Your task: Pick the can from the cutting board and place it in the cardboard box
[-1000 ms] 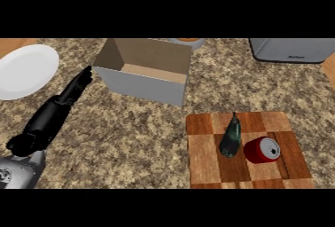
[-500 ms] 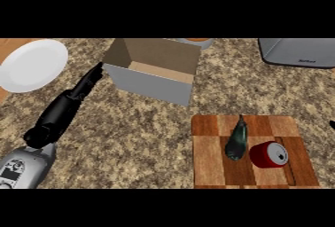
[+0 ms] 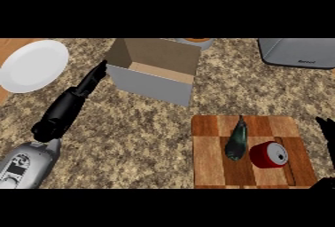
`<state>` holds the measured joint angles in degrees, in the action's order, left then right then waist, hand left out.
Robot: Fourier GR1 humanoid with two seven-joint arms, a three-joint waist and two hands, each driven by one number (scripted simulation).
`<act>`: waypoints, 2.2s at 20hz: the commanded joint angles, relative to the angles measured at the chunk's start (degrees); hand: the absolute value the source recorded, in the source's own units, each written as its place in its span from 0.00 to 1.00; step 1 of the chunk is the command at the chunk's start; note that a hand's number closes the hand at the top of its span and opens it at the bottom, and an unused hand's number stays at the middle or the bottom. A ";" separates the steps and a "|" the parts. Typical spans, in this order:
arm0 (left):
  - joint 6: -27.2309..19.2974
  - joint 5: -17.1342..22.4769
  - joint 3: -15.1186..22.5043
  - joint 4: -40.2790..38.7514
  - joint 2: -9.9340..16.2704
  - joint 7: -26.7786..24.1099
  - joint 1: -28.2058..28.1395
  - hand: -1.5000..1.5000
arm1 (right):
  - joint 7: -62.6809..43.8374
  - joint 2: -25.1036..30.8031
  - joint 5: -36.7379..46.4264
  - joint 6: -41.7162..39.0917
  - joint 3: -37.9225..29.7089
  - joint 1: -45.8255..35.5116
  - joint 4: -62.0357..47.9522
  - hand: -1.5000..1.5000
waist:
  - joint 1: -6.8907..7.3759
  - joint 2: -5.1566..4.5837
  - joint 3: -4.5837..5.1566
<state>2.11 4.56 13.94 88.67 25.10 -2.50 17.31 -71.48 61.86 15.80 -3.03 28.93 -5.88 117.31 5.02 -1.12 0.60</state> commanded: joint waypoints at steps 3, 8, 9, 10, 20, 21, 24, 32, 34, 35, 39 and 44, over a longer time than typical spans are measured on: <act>0.28 -0.03 -0.44 -0.93 -0.33 0.50 1.17 0.50 | -13.74 -6.09 3.45 -4.50 3.25 -6.44 -6.35 0.00 | -0.80 0.31 -0.16; 0.01 -1.22 -1.18 -3.70 -0.08 -4.22 -1.36 0.50 | -13.75 -12.22 5.42 -7.10 5.71 -10.16 -11.24 0.00 | -1.27 0.39 -0.04; 0.24 -0.78 -1.02 -3.95 -0.52 -2.34 0.16 0.50 | -13.75 -13.59 6.73 -7.08 6.62 -10.78 -13.66 0.00 | -1.16 0.23 -0.07; -0.57 -1.55 -0.05 -3.00 -1.32 -2.32 -0.81 0.50 | -13.75 -14.00 6.40 -8.39 6.56 -10.88 -14.91 0.00 | -1.56 0.56 -0.12; 0.39 -0.11 -3.22 -1.28 0.61 -1.75 -3.28 0.50 | -13.74 -26.92 13.90 -10.88 6.38 -16.14 -24.49 0.00 | -3.46 1.38 -0.35; -2.22 -2.28 -1.31 -1.15 -2.10 -1.43 -2.50 0.50 | -13.74 -29.01 14.17 -11.16 7.12 -16.58 -26.44 0.00 | -3.66 1.22 -0.40; 0.31 -0.90 -2.65 -2.25 -0.47 -2.80 -3.88 0.50 | -13.74 -31.55 14.94 -12.55 5.62 -17.48 -28.89 0.00 | -4.09 1.18 -0.40; -0.14 -1.21 -3.59 -3.07 -1.13 -2.62 -3.79 0.50 | -13.73 -35.31 21.14 -13.65 4.50 -15.88 -32.34 0.00 | -5.10 1.32 -0.41; 0.97 -0.43 -4.92 -1.61 0.73 -1.93 -4.34 0.50 | -13.74 -37.33 22.55 -13.38 3.69 -15.21 -32.77 0.00 | -4.86 1.48 -0.42; 0.00 -1.77 -3.49 -0.78 -0.33 -2.39 -5.19 0.50 | -13.74 -38.17 23.73 -13.33 3.65 -14.94 -33.40 0.00 | -4.83 1.51 -0.41; 2.27 0.90 -6.66 -1.71 1.21 -1.78 -3.78 0.50 | -13.18 -39.39 23.36 -13.03 2.49 -12.97 -32.17 0.00 | -5.00 1.26 -0.51; 1.07 -1.86 -4.29 2.00 -0.37 -2.41 -7.74 0.50 | -6.11 -38.68 27.73 -13.94 4.52 -12.94 -32.78 1.00 | -4.33 1.26 -0.56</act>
<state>2.80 3.08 9.55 88.37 24.58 -4.30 12.22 -69.19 24.37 39.29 -13.62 31.04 -18.61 87.50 0.22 0.94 0.80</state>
